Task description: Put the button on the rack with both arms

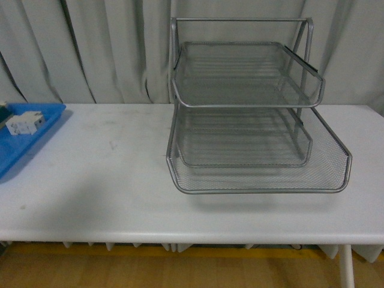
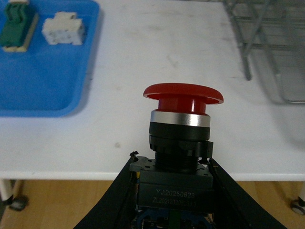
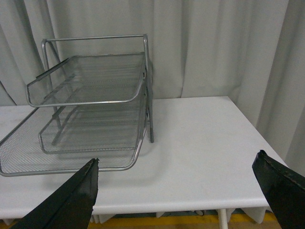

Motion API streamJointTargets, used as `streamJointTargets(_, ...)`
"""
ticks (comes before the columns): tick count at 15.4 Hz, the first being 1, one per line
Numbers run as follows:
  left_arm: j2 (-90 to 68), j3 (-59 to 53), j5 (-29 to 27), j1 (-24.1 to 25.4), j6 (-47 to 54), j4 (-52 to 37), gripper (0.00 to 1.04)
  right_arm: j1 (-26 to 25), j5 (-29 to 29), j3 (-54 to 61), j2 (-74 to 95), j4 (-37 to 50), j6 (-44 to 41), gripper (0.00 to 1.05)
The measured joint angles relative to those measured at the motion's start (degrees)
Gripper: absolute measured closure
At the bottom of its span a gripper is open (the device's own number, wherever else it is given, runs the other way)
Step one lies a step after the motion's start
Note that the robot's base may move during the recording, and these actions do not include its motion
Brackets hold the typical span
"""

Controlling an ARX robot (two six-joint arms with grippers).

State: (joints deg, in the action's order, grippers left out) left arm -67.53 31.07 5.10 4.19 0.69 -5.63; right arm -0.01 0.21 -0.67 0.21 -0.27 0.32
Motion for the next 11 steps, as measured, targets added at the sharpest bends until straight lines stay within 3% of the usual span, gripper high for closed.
streamJointTargets(1,0.0,0.6,0.1,-1.0,-0.3,0.0,0.69,0.0,0.0,0.0,0.0,0.0,0.0,0.06)
streamJointTargets(2,-4.6,8.1,-3.9,-8.3,-0.9,-0.1,0.69,0.0,0.0,0.0,0.0,0.0,0.0,0.06)
streamJointTargets(3,-13.7,20.0,-5.6,-20.9,-0.8,1.1,0.69,0.0,0.0,0.0,0.0,0.0,0.0,0.06)
streamJointTargets(4,-22.4,29.0,-5.3,-29.8,-0.2,3.8,0.69,0.0,-0.1,0.0,0.0,0.1,0.0,0.06)
streamJointTargets(7,-29.5,34.8,-4.5,-34.9,1.8,6.1,0.69,0.0,-0.1,0.0,0.0,0.1,0.0,0.06)
streamJointTargets(11,-40.7,44.0,-3.8,-35.7,3.6,9.2,0.69,0.0,-0.1,0.0,0.0,0.1,0.0,0.06)
